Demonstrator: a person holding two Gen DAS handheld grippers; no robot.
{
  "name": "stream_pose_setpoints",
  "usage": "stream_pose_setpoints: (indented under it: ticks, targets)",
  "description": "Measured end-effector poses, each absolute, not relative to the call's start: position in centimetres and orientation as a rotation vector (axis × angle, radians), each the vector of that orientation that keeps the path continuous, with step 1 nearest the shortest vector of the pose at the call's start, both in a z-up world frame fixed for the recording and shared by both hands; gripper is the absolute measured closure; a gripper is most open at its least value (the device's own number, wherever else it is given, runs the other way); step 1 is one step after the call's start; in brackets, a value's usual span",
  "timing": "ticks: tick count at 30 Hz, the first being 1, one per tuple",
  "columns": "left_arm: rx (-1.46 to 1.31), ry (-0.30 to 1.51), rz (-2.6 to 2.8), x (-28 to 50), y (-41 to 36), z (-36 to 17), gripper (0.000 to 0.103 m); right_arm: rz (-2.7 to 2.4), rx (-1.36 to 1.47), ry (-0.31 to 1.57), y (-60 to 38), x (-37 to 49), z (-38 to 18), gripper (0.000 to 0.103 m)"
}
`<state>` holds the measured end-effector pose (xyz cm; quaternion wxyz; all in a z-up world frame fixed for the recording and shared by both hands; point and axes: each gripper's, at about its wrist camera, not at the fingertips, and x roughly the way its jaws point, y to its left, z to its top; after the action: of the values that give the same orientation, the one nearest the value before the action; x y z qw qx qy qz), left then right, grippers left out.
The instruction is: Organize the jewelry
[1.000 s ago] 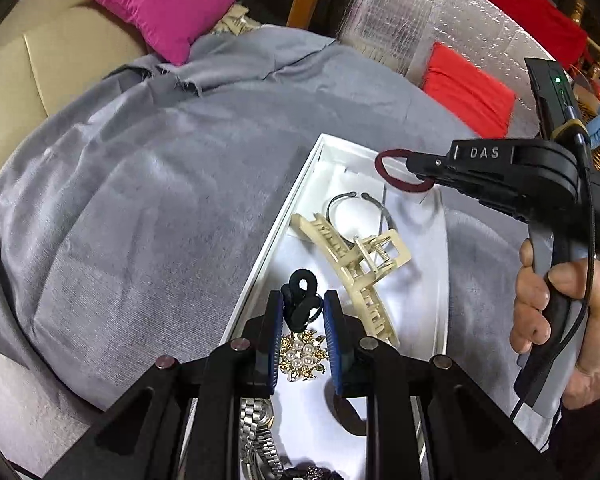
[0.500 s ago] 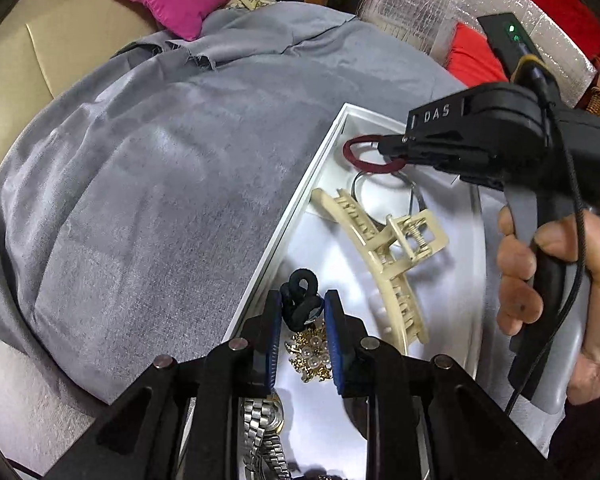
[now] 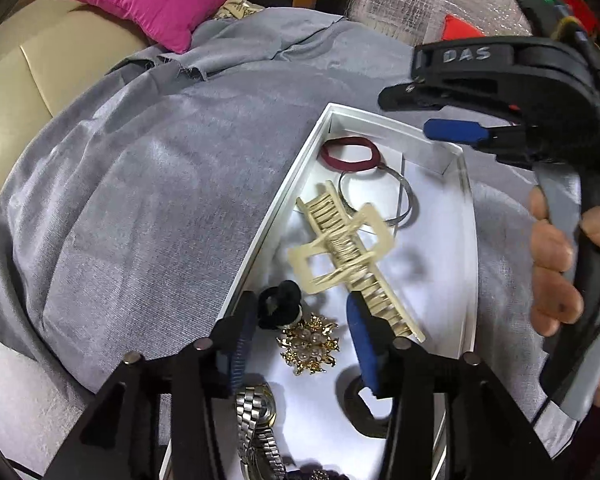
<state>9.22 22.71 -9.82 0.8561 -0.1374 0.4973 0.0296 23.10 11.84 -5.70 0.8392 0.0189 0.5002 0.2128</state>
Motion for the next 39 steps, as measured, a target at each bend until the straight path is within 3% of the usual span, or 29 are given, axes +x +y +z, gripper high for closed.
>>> stream_pose_setpoints:
  ticks: [7, 10, 13, 15, 22, 32, 36, 39]
  targets:
    - [-0.259, 1.005, 0.081, 8.2, 22.0, -8.8, 0.034, 0.469, 0.046, 0.960, 9.1, 19.7, -2.5, 0.050]
    - [-0.256, 0.989, 0.071, 7.5, 21.7, -8.3, 0.033, 0.469, 0.039, 0.924, 7.7, 17.5, -1.1, 0.050]
    - [-0.226, 0.950, 0.074, 6.1, 21.2, -7.4, 0.029, 0.460, -0.002, 0.895, 6.3, 14.4, 0.2, 0.058]
    - [-0.198, 0.907, 0.078, 4.9, 20.8, -6.3, 0.028, 0.462, -0.024, 0.886, 5.4, 12.0, 0.9, 0.058]
    - [-0.120, 0.734, 0.184, -1.5, 20.1, -0.1, 0.010, 0.473, -0.055, 0.836, 2.1, 3.0, 4.3, 0.058]
    - [-0.074, 0.595, 0.353, -10.1, 21.1, 9.5, 0.003, 0.485, -0.041, 0.708, 2.6, -7.8, 9.2, 0.051]
    - [-0.065, 0.582, 0.393, -12.9, 21.3, 11.1, 0.002, 0.466, -0.028, 0.680, 2.6, -10.7, 10.5, 0.043]
    - [-0.081, 0.573, 0.364, -14.8, 21.2, 11.9, 0.002, 0.466, -0.018, 0.674, 2.6, -12.4, 11.3, 0.043]
